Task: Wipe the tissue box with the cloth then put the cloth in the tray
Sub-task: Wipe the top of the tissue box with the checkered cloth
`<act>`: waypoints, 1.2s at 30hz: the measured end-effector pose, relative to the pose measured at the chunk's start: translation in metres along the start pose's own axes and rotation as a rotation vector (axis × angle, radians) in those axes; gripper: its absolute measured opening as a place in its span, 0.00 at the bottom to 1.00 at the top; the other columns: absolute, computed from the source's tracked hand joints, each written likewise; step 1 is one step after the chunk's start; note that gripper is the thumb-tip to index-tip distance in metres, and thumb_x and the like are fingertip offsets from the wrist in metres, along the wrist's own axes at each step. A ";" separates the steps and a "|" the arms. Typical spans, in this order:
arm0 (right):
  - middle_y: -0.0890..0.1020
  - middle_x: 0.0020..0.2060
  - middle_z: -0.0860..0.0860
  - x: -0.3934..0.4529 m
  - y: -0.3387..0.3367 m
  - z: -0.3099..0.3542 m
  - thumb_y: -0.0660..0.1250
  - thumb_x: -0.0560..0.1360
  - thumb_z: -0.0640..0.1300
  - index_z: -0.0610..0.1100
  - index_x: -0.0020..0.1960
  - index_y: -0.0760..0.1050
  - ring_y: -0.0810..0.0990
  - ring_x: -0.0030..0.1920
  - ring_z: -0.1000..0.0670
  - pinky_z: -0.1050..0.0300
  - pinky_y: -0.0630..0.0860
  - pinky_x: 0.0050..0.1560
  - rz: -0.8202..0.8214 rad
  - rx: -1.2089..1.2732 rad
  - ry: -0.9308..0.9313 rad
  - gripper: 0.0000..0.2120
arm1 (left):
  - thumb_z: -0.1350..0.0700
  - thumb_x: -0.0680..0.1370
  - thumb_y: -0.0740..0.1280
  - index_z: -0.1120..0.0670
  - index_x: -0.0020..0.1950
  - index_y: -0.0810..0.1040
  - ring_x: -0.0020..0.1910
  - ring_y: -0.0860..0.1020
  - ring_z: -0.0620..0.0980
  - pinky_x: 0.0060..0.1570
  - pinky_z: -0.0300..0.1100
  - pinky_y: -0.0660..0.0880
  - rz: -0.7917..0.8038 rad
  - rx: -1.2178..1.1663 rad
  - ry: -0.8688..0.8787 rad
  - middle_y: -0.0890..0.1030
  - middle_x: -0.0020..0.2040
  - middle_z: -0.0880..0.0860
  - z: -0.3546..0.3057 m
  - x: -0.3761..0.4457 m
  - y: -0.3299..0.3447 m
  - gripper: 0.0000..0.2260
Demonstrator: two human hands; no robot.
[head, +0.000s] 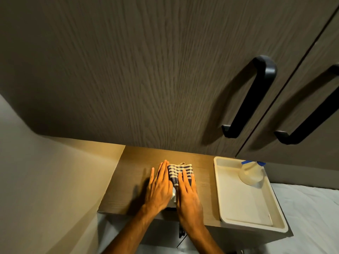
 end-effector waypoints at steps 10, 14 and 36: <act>0.55 0.81 0.53 0.037 -0.020 0.005 0.58 0.80 0.59 0.52 0.80 0.52 0.50 0.81 0.50 0.50 0.63 0.76 0.006 0.169 0.050 0.33 | 0.51 0.76 0.69 0.63 0.74 0.67 0.74 0.67 0.61 0.72 0.62 0.66 -0.058 0.104 0.062 0.68 0.75 0.63 -0.005 0.001 -0.004 0.30; 0.48 0.80 0.54 0.001 0.000 0.002 0.65 0.78 0.55 0.51 0.80 0.49 0.38 0.80 0.51 0.45 0.55 0.80 0.023 -0.046 0.000 0.38 | 0.46 0.82 0.53 0.59 0.79 0.59 0.79 0.55 0.57 0.78 0.58 0.47 -0.038 0.029 0.020 0.57 0.80 0.58 0.000 0.002 0.001 0.28; 0.54 0.81 0.51 0.042 -0.029 0.008 0.52 0.78 0.63 0.51 0.81 0.50 0.49 0.82 0.47 0.45 0.60 0.78 0.029 0.120 0.075 0.35 | 0.53 0.82 0.56 0.63 0.76 0.64 0.76 0.65 0.60 0.74 0.60 0.61 -0.110 0.101 0.055 0.65 0.76 0.62 -0.004 0.002 -0.005 0.24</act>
Point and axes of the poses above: each hand's wrist, its own x-axis towards the middle knuckle, its own y-axis out of the palm, z = x × y, the point moved 7 cm from there along x, towards the middle knuckle
